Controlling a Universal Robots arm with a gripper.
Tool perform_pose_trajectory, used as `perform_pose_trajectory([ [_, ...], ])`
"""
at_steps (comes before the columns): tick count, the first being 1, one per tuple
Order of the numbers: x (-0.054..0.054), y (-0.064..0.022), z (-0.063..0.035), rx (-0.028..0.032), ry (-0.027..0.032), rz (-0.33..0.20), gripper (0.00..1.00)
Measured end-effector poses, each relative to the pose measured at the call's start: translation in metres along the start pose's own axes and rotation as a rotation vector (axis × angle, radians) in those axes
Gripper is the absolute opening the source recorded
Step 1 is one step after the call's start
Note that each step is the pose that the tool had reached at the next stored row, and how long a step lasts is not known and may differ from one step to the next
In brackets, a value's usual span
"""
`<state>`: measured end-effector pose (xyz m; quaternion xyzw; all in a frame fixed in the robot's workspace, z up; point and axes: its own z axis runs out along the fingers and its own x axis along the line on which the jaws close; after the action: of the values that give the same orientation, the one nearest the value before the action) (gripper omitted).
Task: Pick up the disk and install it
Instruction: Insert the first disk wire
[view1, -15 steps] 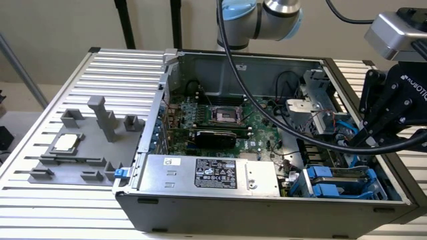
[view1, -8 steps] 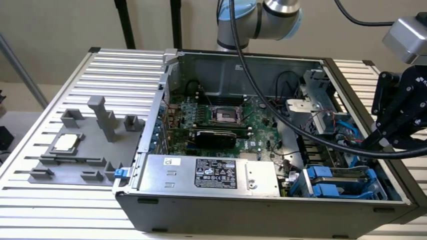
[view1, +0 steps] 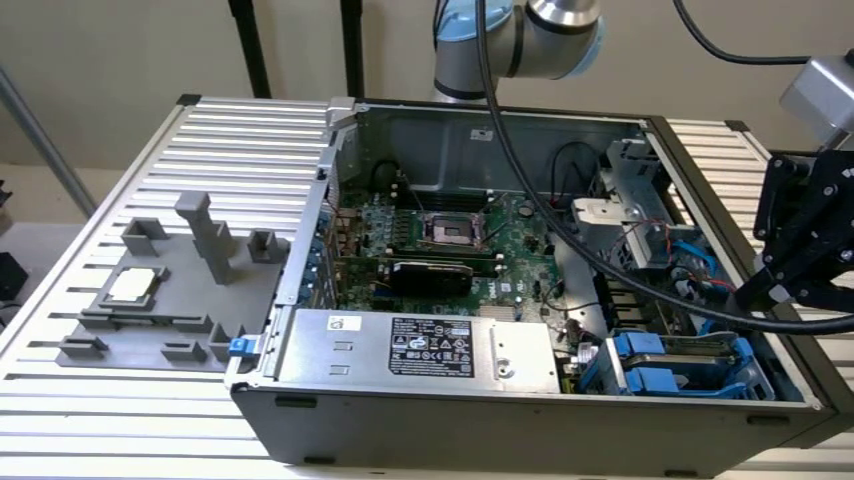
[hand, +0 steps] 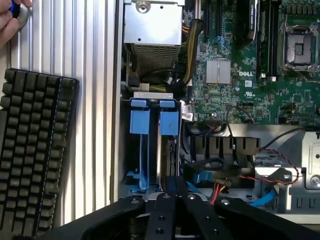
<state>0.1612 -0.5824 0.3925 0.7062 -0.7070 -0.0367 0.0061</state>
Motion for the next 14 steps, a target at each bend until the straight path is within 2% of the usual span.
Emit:
perform_pose_trajectory([
  [5,0.000,-0.0016,0.0061,0.0016,0.0015,-0.022,0.11],
  [11,0.000,-0.0026,0.0102,0.0086,0.0032,-0.056,0.11],
  [13,0.001,-0.0028,0.0112,0.0124,-0.0001,-0.065,0.11],
  [14,0.001,-0.0028,0.0118,0.0139,-0.0049,-0.071,0.11],
])
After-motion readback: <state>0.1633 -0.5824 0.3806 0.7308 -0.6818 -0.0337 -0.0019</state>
